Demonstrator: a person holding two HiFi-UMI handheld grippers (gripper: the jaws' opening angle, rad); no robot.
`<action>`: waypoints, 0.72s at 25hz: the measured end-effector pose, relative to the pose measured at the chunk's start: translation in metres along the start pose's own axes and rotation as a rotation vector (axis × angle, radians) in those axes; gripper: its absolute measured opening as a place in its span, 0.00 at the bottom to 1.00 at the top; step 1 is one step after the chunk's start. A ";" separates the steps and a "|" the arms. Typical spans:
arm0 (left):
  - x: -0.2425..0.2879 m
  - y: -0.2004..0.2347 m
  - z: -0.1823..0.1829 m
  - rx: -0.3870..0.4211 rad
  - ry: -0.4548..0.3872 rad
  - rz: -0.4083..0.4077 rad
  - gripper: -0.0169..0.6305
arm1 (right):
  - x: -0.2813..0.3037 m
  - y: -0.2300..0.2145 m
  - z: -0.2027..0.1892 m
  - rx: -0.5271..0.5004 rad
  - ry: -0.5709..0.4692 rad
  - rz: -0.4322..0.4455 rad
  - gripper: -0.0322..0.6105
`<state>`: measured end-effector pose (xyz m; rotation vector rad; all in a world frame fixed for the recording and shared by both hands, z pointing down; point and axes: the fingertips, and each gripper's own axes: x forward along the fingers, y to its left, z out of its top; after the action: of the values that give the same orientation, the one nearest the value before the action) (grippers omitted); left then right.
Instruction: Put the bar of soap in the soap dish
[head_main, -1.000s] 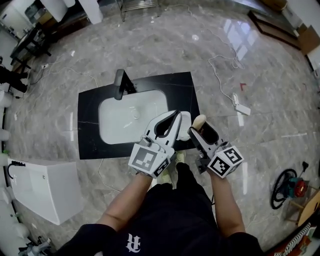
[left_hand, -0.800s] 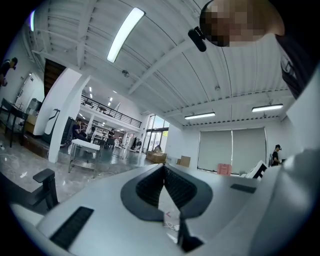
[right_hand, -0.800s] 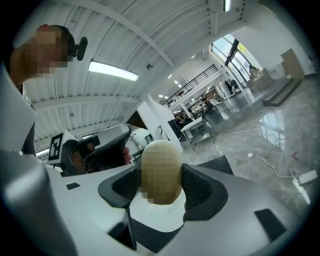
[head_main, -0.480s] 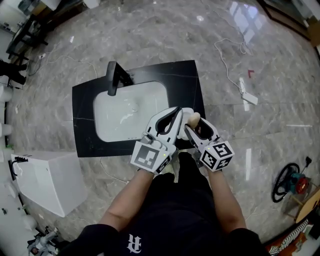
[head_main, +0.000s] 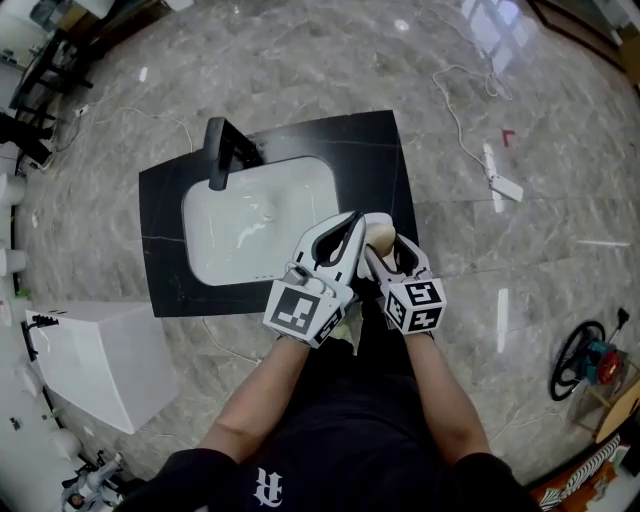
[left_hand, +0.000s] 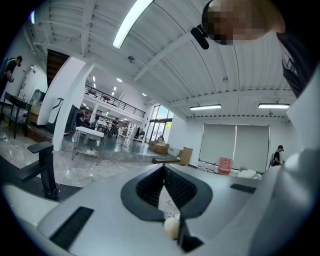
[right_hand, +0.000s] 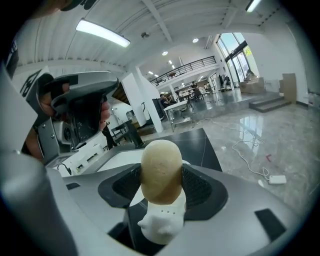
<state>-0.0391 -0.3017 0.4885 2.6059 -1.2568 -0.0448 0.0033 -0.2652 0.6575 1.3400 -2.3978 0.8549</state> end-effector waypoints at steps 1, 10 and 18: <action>0.000 0.001 -0.002 0.001 0.001 -0.001 0.04 | 0.003 -0.001 -0.004 -0.005 0.008 -0.013 0.45; -0.004 0.009 -0.008 0.009 -0.005 0.002 0.04 | 0.022 -0.009 -0.024 -0.044 0.088 -0.097 0.45; -0.010 0.012 -0.006 0.020 -0.016 0.009 0.04 | 0.026 -0.008 -0.029 -0.086 0.137 -0.162 0.45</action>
<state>-0.0540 -0.3002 0.4959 2.6217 -1.2808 -0.0518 -0.0059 -0.2686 0.6963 1.3741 -2.1641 0.7645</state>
